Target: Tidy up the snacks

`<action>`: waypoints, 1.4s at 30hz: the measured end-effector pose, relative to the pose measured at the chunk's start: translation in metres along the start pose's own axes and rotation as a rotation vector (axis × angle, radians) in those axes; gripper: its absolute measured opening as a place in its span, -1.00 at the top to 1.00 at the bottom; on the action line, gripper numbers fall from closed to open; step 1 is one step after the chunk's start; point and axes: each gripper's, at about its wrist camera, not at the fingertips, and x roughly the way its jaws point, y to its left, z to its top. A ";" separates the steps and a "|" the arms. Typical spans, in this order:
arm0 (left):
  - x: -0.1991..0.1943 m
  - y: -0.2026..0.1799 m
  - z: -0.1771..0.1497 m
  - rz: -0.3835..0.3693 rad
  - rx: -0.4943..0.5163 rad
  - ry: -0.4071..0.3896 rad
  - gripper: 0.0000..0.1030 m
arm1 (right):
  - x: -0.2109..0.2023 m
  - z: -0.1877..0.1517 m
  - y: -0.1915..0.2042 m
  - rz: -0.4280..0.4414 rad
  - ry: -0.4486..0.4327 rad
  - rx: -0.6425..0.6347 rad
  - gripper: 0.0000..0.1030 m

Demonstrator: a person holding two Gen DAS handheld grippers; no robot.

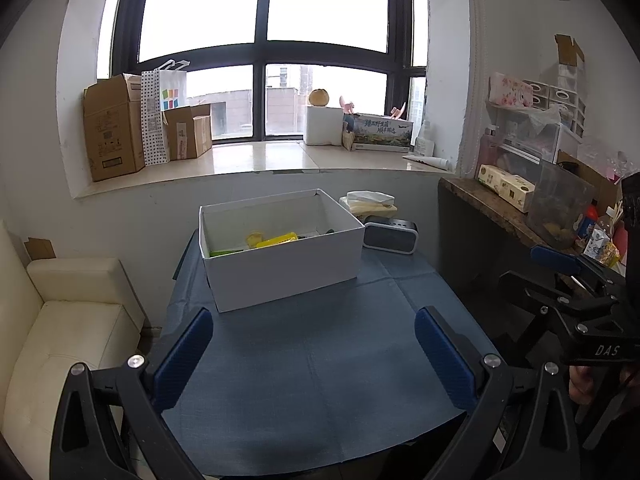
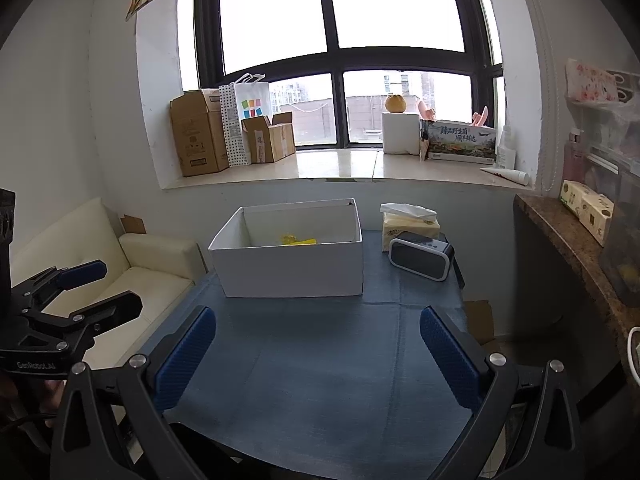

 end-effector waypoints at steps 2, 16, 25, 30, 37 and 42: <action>0.000 0.001 0.000 -0.005 -0.004 0.003 -1.00 | 0.000 0.000 0.001 -0.004 0.000 -0.005 -1.00; 0.000 0.002 0.001 -0.013 -0.013 -0.001 -1.00 | -0.001 0.000 0.004 0.005 0.005 -0.016 -1.00; -0.004 0.002 0.000 -0.021 -0.013 -0.007 -1.00 | -0.003 0.001 0.010 0.006 0.001 -0.029 -1.00; -0.006 0.001 0.001 -0.024 -0.010 -0.008 -1.00 | -0.003 0.000 0.009 0.010 0.000 -0.025 -1.00; -0.007 -0.001 0.000 -0.030 -0.010 -0.007 -1.00 | -0.005 0.001 0.008 0.005 -0.001 -0.023 -1.00; -0.009 0.000 0.000 -0.039 -0.017 -0.006 -1.00 | -0.005 0.001 0.010 0.004 0.000 -0.023 -1.00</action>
